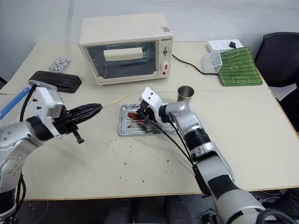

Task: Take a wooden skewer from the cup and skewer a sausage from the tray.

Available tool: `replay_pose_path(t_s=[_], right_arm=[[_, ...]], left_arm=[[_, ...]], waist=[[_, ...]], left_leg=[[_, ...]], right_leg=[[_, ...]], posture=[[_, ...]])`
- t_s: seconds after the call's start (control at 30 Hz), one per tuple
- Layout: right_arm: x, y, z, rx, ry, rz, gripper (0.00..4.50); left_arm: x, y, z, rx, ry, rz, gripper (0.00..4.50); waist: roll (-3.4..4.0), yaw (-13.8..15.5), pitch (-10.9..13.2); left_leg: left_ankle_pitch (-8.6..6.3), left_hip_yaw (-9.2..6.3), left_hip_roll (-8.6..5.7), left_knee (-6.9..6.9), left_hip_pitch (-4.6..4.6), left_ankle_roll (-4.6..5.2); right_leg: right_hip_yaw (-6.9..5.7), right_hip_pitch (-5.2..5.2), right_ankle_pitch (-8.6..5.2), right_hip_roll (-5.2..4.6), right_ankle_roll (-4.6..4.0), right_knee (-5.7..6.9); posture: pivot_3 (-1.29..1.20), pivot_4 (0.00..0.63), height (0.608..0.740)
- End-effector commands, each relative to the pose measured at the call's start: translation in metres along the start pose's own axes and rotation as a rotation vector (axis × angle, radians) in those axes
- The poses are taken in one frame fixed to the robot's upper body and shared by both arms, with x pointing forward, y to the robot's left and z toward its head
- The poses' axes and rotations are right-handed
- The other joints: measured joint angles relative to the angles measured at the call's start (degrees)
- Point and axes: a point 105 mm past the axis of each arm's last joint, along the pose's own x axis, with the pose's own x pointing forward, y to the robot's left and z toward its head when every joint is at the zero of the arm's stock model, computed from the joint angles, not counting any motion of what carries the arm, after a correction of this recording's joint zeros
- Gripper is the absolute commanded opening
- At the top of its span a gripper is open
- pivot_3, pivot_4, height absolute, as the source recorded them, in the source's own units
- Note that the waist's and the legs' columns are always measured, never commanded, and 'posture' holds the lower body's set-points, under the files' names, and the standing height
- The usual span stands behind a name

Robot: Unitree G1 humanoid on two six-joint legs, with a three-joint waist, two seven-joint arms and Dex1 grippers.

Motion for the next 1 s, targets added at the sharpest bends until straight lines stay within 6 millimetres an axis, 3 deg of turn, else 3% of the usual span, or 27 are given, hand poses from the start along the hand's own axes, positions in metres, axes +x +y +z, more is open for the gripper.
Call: replay_pose_path(t_s=[0.03, 0.2, 0.5, 0.6, 0.77, 1.0], right_arm=[[0.002, -0.003, 0.008, -0.024, -0.019, -0.018, 1.13], [0.002, -0.003, 0.005, -0.047, -0.004, -0.023, 2.53], [0.004, -0.001, 0.001, -0.029, 0.001, -0.036, 2.53], [0.005, 0.001, -0.001, -0.02, 0.001, -0.031, 1.94], [0.006, 0.005, -0.002, -0.016, 0.003, -0.019, 0.33], [0.006, 0.006, -0.003, -0.018, 0.008, -0.012, 0.33]], left_arm=[[-0.004, 0.005, 0.011, 0.042, -0.027, 0.026, 0.0], [-0.005, 0.005, 0.01, 0.042, -0.025, 0.028, 0.0], [-0.003, 0.006, 0.01, 0.049, -0.025, 0.021, 0.0], [-0.003, 0.007, 0.011, 0.052, -0.026, 0.018, 0.0], [-0.003, 0.007, 0.011, 0.056, -0.025, 0.015, 0.0], [-0.003, 0.007, 0.012, 0.059, -0.026, 0.017, 0.0]], waist=[[0.0, -0.03, 0.0], [0.0, -0.09, 0.0], [0.0, -0.08, 0.0], [0.0, -0.1, 0.0], [0.0, -0.11, 0.0], [0.0, -0.11, 0.0]], left_leg=[[0.0, 0.01, 0.0, 0.01, 0.0, 0.0], [0.01, 0.01, 0.01, 0.01, 0.01, -0.02], [0.02, 0.11, 0.02, 0.01, 0.0, -0.03], [0.02, 0.11, 0.02, 0.01, 0.0, -0.03], [0.02, 0.12, 0.02, 0.01, 0.0, -0.04], [0.02, 0.13, 0.03, 0.01, 0.0, -0.04]], right_leg=[[0.0, 0.0, 0.0, 0.0, 0.0, 0.01], [0.0, -0.02, 0.0, 0.01, 0.0, 0.07], [0.01, -0.13, 0.0, 0.02, 0.0, 0.15], [0.0, -0.13, 0.0, 0.02, 0.0, 0.16], [0.0, -0.14, 0.0, 0.02, 0.0, 0.17], [0.0, -0.16, 0.0, 0.03, 0.0, 0.19]], posture=[[0.0, 0.15, 0.74], [0.0, 0.15, 0.74], [0.0, 0.15, 0.74], [0.0, 0.15, 0.74], [0.0, 0.15, 0.74], [0.0, 0.15, 0.74]])
